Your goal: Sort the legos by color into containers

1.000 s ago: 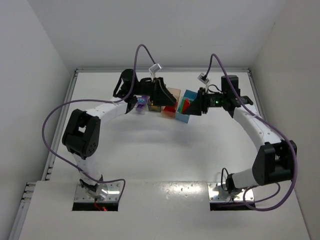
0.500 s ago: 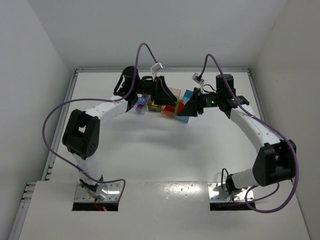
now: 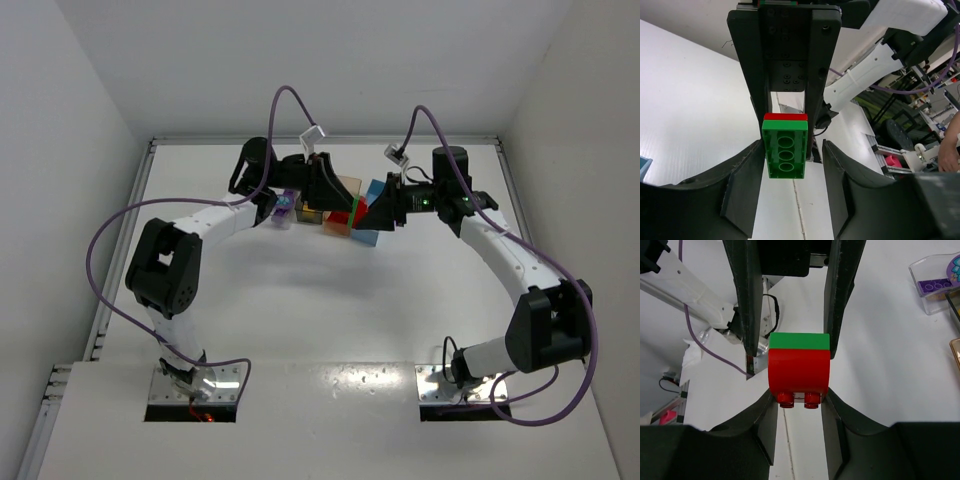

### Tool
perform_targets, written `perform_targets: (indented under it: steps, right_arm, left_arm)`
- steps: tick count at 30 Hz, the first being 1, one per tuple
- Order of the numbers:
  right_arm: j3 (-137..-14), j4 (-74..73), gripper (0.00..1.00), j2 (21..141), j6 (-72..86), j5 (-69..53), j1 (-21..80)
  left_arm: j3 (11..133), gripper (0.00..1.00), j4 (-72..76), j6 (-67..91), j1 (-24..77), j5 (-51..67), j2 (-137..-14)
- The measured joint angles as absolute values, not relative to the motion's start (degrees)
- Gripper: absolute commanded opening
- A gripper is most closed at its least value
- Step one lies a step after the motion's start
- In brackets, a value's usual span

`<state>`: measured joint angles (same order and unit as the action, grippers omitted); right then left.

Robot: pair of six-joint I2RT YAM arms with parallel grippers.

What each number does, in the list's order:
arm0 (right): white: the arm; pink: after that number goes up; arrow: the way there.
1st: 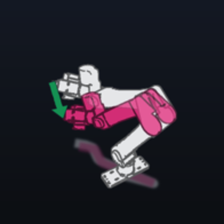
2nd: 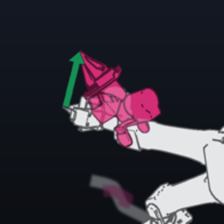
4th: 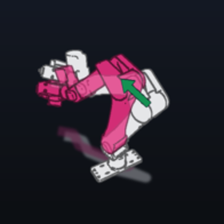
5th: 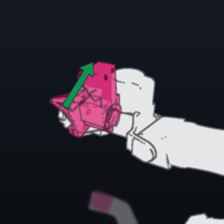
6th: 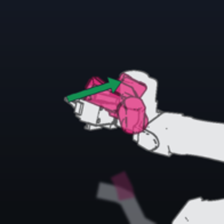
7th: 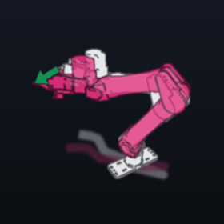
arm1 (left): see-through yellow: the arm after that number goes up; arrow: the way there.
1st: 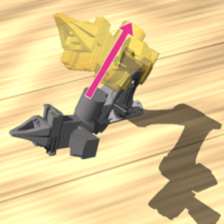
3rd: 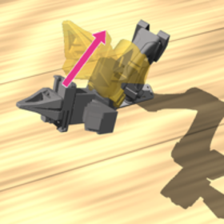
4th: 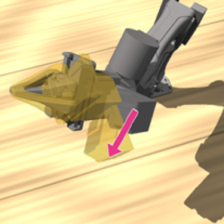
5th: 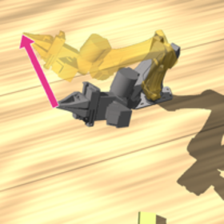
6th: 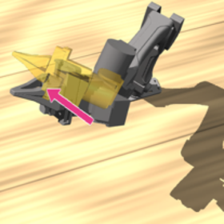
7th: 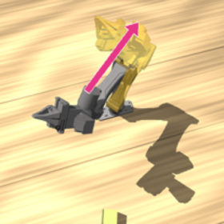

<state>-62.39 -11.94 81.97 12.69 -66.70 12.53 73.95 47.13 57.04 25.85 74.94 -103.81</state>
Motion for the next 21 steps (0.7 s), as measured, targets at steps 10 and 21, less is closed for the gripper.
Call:
perform_targets:
  steps: [10,21]
  right_arm:
    - [-62.39,-11.62,0.0,81.91,13.47,-67.72,12.53]
    - [-61.52,-12.1,0.0,81.03,13.43,-66.72,12.12]
  left_arm:
    - [73.89,0.31,47.7,57.67,25.91,74.94,-104.14]
    - [73.38,0.02,46.46,55.92,26.17,74.5,-104.12]
